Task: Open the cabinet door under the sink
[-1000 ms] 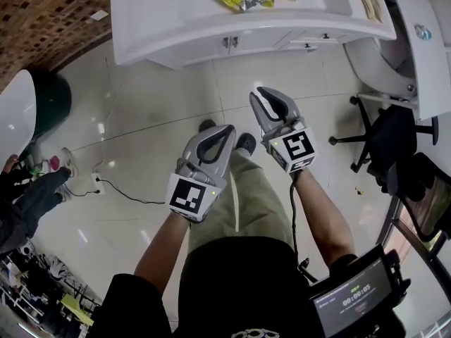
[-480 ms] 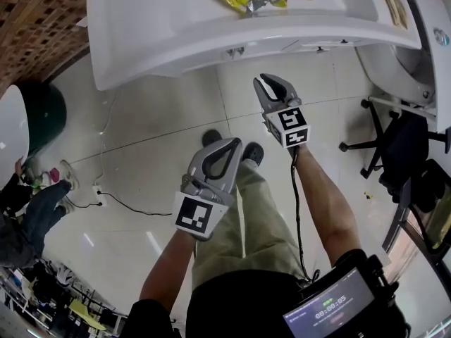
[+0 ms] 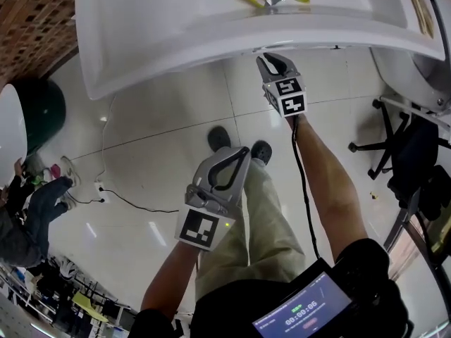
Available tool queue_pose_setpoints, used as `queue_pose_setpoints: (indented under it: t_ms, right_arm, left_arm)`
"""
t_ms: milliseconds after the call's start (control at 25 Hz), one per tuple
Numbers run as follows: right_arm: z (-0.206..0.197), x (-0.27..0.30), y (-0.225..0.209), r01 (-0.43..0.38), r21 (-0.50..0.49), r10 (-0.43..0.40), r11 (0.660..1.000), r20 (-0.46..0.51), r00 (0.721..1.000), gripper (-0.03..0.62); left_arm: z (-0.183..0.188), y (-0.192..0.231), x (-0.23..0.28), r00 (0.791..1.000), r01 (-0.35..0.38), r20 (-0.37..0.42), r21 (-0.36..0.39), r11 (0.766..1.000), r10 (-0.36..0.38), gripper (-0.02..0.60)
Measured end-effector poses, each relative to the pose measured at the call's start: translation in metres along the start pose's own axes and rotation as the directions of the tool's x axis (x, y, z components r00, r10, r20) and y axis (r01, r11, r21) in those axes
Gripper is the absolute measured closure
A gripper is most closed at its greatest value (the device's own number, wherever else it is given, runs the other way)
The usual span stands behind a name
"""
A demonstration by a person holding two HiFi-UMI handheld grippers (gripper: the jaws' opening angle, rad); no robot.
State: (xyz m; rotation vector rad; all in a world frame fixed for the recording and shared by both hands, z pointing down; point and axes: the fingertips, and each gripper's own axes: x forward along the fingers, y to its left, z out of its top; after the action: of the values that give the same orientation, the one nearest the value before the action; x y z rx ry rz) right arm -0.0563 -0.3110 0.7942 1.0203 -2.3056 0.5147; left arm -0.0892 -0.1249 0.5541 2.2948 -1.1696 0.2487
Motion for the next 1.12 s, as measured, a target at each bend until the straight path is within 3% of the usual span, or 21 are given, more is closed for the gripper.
queue_pose_setpoints:
  t_ms: [440, 600, 800, 1120]
  right_arm:
    - [0.002, 0.036, -0.003, 0.006, 0.022, -0.006, 1.0, -0.02, 1.0, 0.531]
    - [0.008, 0.042, -0.008, 0.055, 0.059, -0.054, 0.997, -0.02, 0.998, 0.536]
    - [0.008, 0.043, -0.008, 0.1, 0.05, -0.099, 0.994, -0.026, 0.995, 0.556]
    - [-0.011, 0.021, 0.002, 0.081, 0.023, -0.08, 0.996, -0.055, 0.995, 0.557]
  left_arm:
    - [-0.003, 0.03, -0.007, 0.999, -0.05, 0.005, -0.02, 0.999, 0.05, 0.565]
    - [-0.009, 0.03, -0.012, 0.999, -0.053, -0.005, -0.028, 0.998, 0.053, 0.565]
    - [-0.016, 0.031, -0.019, 0.998, -0.055, -0.02, -0.029, 0.998, 0.054, 0.565]
    - [-0.023, 0.025, -0.026, 0.999, -0.052, -0.013, -0.023, 0.998, 0.052, 0.565]
